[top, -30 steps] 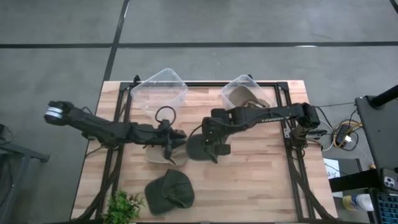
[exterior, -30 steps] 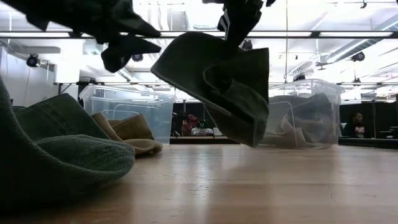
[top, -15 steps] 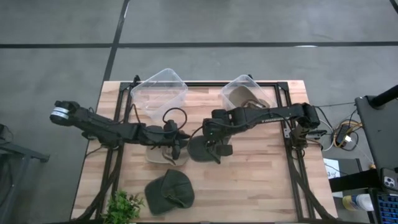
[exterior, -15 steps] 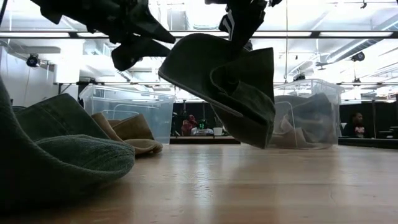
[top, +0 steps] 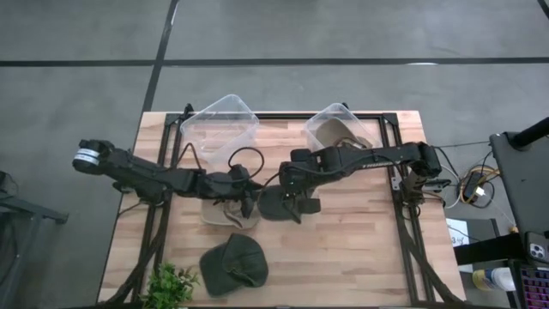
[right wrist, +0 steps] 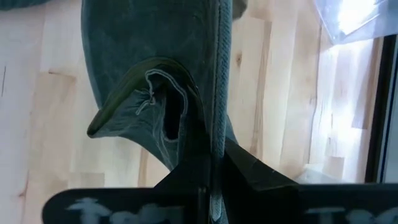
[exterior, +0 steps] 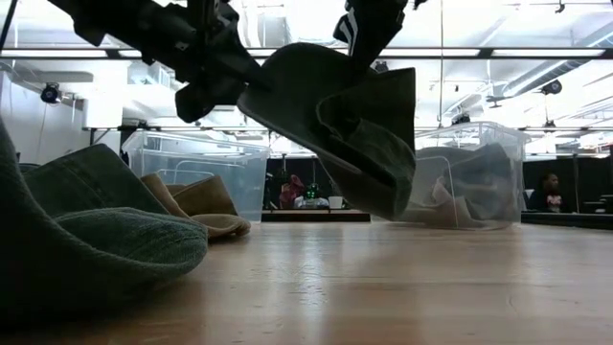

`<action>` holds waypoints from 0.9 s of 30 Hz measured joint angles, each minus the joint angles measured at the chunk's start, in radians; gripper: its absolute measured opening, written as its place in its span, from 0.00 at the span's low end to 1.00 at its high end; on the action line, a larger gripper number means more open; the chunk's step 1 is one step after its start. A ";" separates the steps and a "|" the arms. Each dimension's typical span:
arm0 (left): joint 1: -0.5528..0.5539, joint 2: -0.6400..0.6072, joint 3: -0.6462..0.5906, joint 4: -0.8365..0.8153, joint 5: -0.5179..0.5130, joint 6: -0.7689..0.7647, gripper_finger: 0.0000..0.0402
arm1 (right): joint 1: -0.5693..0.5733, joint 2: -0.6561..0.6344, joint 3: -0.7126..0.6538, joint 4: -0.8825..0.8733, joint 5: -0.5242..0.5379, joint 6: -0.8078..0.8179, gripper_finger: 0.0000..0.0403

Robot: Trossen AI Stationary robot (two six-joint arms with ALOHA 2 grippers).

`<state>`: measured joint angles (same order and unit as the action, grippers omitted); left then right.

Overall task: Pick & Place hat
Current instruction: Put the right black cap into the left transparent bin

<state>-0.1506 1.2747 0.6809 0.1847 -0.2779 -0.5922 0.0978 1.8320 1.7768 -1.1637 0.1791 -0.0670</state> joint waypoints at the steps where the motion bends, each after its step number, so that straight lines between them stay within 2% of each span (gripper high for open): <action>1: 0.003 0.000 0.000 -0.003 0.008 -0.012 0.30 | 0.000 0.000 0.002 0.000 0.000 0.003 0.03; 8: 0.009 -0.001 0.000 -0.002 0.041 -0.046 0.03 | 0.000 0.000 0.002 0.003 0.001 0.009 0.03; 15: 0.016 -0.014 -0.013 -0.001 0.080 -0.126 0.01 | 0.022 -0.002 0.001 -0.001 0.022 0.072 0.06; 18: 0.016 -0.037 -0.041 -0.025 0.075 -0.160 0.01 | 0.037 -0.016 0.001 -0.050 0.047 0.101 0.13; 21: 0.013 -0.066 -0.074 -0.038 0.026 -0.192 0.01 | 0.058 -0.026 -0.002 -0.083 0.053 0.141 0.21; 27: 0.011 -0.158 -0.160 0.041 -0.040 -0.206 0.01 | 0.123 -0.053 -0.034 -0.107 0.057 0.208 0.34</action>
<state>-0.1394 1.1171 0.5211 0.2256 -0.3176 -0.7983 0.2208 1.7795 1.7427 -1.2708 0.2361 0.1408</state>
